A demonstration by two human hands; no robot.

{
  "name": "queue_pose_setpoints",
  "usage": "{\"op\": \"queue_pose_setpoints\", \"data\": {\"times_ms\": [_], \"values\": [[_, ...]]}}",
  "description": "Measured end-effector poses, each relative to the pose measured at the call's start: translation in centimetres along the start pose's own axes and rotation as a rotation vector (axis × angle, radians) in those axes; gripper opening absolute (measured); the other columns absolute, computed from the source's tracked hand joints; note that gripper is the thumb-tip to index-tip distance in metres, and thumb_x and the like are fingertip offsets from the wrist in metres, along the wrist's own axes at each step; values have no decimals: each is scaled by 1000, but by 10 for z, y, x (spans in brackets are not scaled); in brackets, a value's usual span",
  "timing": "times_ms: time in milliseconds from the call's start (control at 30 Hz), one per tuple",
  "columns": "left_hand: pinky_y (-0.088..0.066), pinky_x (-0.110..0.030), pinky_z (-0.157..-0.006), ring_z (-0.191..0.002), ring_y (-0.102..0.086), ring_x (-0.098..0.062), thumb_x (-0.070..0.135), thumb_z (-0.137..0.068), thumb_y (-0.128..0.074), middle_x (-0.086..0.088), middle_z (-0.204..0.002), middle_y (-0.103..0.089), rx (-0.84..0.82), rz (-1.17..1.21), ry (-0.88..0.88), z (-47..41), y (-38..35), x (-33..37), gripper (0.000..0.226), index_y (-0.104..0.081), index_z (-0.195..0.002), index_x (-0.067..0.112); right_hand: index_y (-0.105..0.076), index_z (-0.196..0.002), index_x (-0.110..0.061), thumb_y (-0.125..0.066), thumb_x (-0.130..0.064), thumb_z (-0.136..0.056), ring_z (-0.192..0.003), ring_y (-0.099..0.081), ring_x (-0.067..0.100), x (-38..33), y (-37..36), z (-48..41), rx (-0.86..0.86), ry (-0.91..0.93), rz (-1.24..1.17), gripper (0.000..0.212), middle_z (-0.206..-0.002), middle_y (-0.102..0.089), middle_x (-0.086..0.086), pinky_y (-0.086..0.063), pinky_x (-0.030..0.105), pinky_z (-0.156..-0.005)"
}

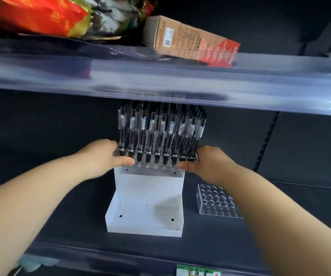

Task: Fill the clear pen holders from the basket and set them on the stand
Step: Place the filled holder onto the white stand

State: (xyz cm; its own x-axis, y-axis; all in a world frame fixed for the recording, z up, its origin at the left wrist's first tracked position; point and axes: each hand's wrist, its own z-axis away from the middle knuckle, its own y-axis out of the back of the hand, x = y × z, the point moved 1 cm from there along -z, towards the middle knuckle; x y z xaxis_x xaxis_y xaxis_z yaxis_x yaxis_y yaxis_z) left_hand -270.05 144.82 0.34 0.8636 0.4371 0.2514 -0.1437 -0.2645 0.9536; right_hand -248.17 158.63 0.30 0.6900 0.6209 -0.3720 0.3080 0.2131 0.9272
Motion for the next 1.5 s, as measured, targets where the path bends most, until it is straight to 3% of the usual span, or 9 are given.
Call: {"op": "queue_pose_setpoints", "data": {"times_ms": [333, 600, 733, 967, 1067, 1167, 1300, 1433, 1500], "values": [[-29, -26, -51, -60, -41, -13, 58, -77, -62, 1, -67, -44, -56, 64, 36, -29, -21, -27, 49, -48, -71, 11, -57, -111, -13, -57, -60, -81, -91, -59, 22, -5, -22, -40, -47, 6, 15, 57, -103, -62, 7, -51, 37, -84], [-33, -24, -52, -65, -47, -11, 64, -77, -57, 2, -74, -50, -79, -13, 38, -38, -31, -28, 47, -43, -70, 19, -63, -99, -13, -61, -60, -78, -77, -60, 18, 2, -29, -45, -48, -43, -33, 51, -86, -63, 5, -48, 29, -65], [-38, -26, -57, -67, -48, -11, 66, -79, -51, 4, -76, -49, -133, -121, 64, -33, -41, -27, 47, -40, -71, 21, -60, -108, -15, -60, -59, -79, -83, -61, 19, 1, -37, -44, -57, -53, 37, 53, -93, -64, 4, -53, 31, -74], [-39, -25, -61, -74, -48, -13, 60, -82, -53, 4, -81, -48, -72, -25, 94, -27, -55, -26, 69, -45, -120, 2, -55, -112, -25, -69, -49, -76, -77, -57, 13, 10, -54, -41, 63, 2, -125, 46, -86, -60, -8, -50, 28, -68], [-45, -27, -79, -101, -55, -19, 57, -81, -59, -4, -118, -57, -63, 120, 110, -26, -63, -32, 75, -40, -134, 8, -48, -117, -32, -69, -48, -75, -71, -53, 4, 15, -61, -39, 98, 38, -204, 50, -79, -55, -18, -44, 22, -58], [-46, -32, -93, -109, -55, -18, 53, -80, -62, 1, -121, -60, -86, 255, 97, -23, -70, -38, 58, -51, -126, 20, -47, -122, -34, -69, -48, -76, -76, -56, 8, 18, -66, -40, 123, 58, -240, 53, -87, -61, -14, -45, 23, -62], [-47, -28, -82, -96, -58, -15, 51, -83, -60, 3, -106, -64, -90, 262, 100, -19, -70, -34, 40, -59, -112, 23, -45, -125, -34, -68, -44, -78, -69, -51, 0, 20, -67, -39, 120, 72, -245, 54, -81, -57, -19, -35, 7, -51], [-37, -26, -52, -64, -49, -13, 52, -89, -51, 2, -73, -50, -138, -167, 253, -8, -57, -23, 41, -46, -71, 15, -50, -125, -26, -67, -45, -80, -63, -47, -5, 28, -65, -32, 59, 18, -240, 52, -71, -50, -18, -34, 7, -44], [-33, -24, -51, -65, -49, -17, 40, -95, -47, 2, -72, -47, -101, -376, 231, 7, -50, -8, 34, -49, -72, 15, -42, -136, -21, -64, -49, -81, -63, -49, -1, 38, -65, -23, 7, -22, -185, 65, -71, -53, -12, -33, 11, -50]]}}
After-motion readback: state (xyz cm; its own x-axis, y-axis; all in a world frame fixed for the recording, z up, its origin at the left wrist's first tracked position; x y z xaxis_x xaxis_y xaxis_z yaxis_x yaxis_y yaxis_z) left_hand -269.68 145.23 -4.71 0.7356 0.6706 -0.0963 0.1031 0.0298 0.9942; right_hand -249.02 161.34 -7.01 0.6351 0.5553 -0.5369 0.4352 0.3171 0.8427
